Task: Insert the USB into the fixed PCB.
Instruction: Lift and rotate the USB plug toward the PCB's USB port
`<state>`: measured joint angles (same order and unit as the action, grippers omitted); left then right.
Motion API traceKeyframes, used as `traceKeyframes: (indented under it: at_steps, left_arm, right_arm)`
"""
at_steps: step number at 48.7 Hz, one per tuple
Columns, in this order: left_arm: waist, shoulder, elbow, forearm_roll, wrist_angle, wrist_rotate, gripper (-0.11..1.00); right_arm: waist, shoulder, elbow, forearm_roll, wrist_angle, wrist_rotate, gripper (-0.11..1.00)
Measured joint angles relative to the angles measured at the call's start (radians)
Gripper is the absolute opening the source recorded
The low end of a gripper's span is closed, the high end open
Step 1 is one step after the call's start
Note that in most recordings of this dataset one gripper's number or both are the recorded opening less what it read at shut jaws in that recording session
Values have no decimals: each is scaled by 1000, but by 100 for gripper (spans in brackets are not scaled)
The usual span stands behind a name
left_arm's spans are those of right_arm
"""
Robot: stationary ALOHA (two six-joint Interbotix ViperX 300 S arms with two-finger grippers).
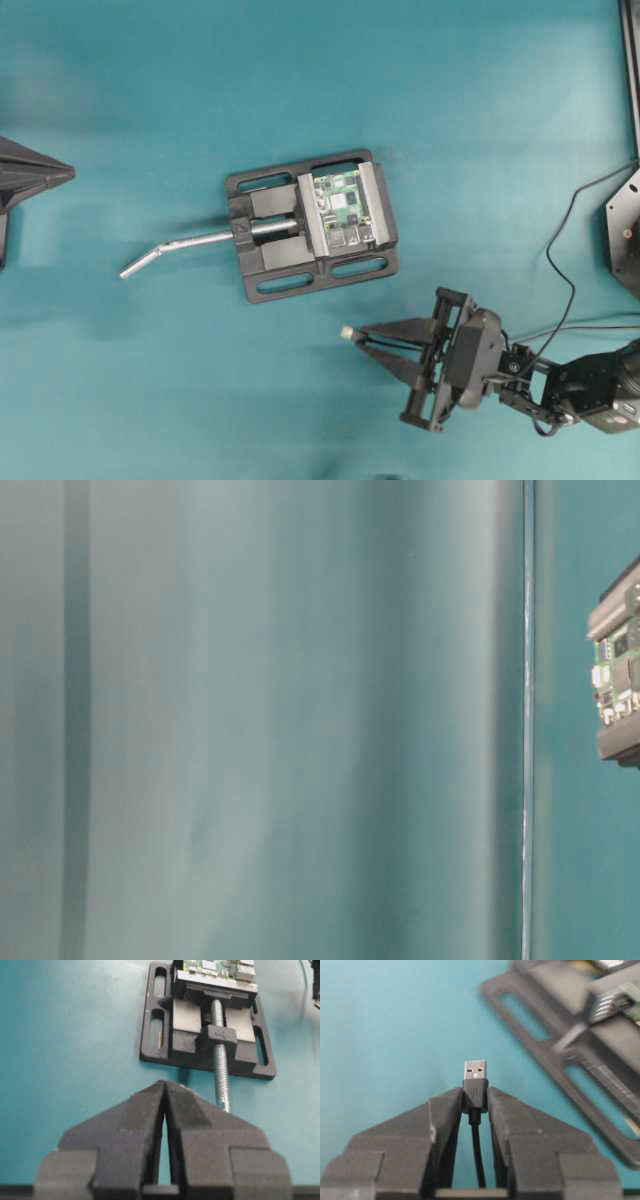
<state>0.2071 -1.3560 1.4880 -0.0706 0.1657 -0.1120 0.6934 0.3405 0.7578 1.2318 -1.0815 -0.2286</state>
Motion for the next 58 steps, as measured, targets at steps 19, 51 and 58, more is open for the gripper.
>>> traceKeyframes:
  at_steps: [19, 51, 58]
  left_arm:
    - [0, 0, 0, -2, 0, 0, 0]
    - [0, 0, 0, 0, 0, 0, 0]
    - [0, 0, 0, 0, 0, 0, 0]
  right_arm:
    - [0, 81, -143, 256, -112, -110, 21]
    - [-2, 227, -387, 558, -356, -215, 21]
    - [0, 245, -413, 595, -390, -210, 21]
